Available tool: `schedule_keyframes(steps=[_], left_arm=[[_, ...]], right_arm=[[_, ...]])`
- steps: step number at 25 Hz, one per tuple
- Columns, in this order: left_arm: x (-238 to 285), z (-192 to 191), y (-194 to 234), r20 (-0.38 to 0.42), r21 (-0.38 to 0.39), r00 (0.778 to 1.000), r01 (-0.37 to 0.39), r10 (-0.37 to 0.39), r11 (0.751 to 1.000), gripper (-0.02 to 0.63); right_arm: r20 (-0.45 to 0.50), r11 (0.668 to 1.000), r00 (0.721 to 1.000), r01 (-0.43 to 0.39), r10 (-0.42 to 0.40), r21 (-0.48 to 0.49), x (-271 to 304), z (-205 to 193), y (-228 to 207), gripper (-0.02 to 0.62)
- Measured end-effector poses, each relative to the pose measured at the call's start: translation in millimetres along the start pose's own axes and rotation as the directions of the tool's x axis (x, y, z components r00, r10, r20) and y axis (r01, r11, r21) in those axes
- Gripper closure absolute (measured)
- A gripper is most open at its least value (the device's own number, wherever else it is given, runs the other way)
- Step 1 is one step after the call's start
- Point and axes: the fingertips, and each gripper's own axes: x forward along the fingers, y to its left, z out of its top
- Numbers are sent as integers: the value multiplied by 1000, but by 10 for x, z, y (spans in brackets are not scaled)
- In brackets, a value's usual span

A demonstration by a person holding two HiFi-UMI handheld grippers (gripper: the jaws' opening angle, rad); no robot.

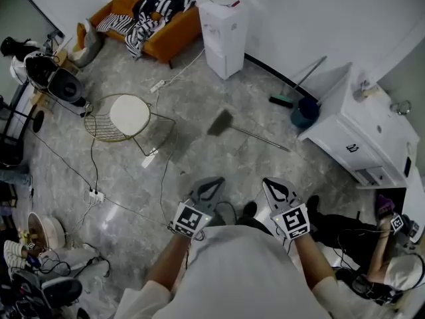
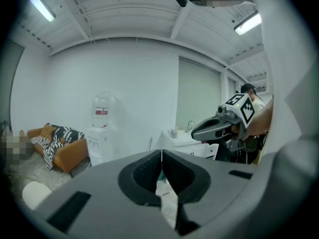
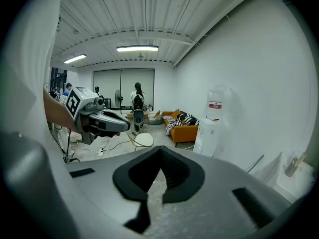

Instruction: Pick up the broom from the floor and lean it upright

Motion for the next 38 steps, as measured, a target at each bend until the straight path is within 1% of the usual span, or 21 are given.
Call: schedule_keyframes(steps=[2,5,7,9,14,18,20,23,26,29,33,36,38], left_arm=[[44,-49,-14,1,3,1000,-7,7,1000,595],[121,-11,-68,-2,2,1000,-12,12,1000,595],[186,32,-119,-4,-4,1000,-18,17,1000,595],[270,-24,-161,0,-4,999,-34,34,999,595],[472,-58,-172,-1,8,997,-78,78,997,595],[555,-88,-164,-10,-8,993,-122,122,993,595],[604,-110,-148,-9,-25,990,-141,141,990,595],[683,-51,-89,-13,-49,988,-152,152,987,595],[802,-66,66,-6,-47,988,-154,153,987,595],[954,-110,305,2,-40,990,-142,142,989,595],[1149,-99,697,3,-20,994,-107,107,994,595],[1275,-94,1059,6,-39,996,-87,87,995,595],[1374,-83,1303,-11,-49,997,-71,70,996,595]], right_arm=[[-6,1000,1000,-5,5,-4,-5,-22,-36,595],[-9,1000,1000,-12,12,-29,-16,-82,-119,595],[-13,999,1000,-25,24,-37,-41,-116,-181,595],[-7,998,999,-46,45,-50,-69,-150,-249,595],[-35,987,995,-95,91,-131,-56,-203,-385,595],[-39,982,990,-137,134,-129,-1,-290,-450,594],[-57,978,987,-158,152,-135,22,-329,-477,595],[-66,977,985,-165,157,-137,99,-365,-564,594],[-57,978,987,-159,152,-134,272,-353,-705,594],[-56,978,984,-173,168,-113,521,-299,-821,594],[-78,981,982,-179,173,-80,928,-200,-981,594],[-94,984,984,-161,154,-75,1285,-125,-1088,594],[-101,986,984,-153,146,-68,1547,-79,-1168,594]])
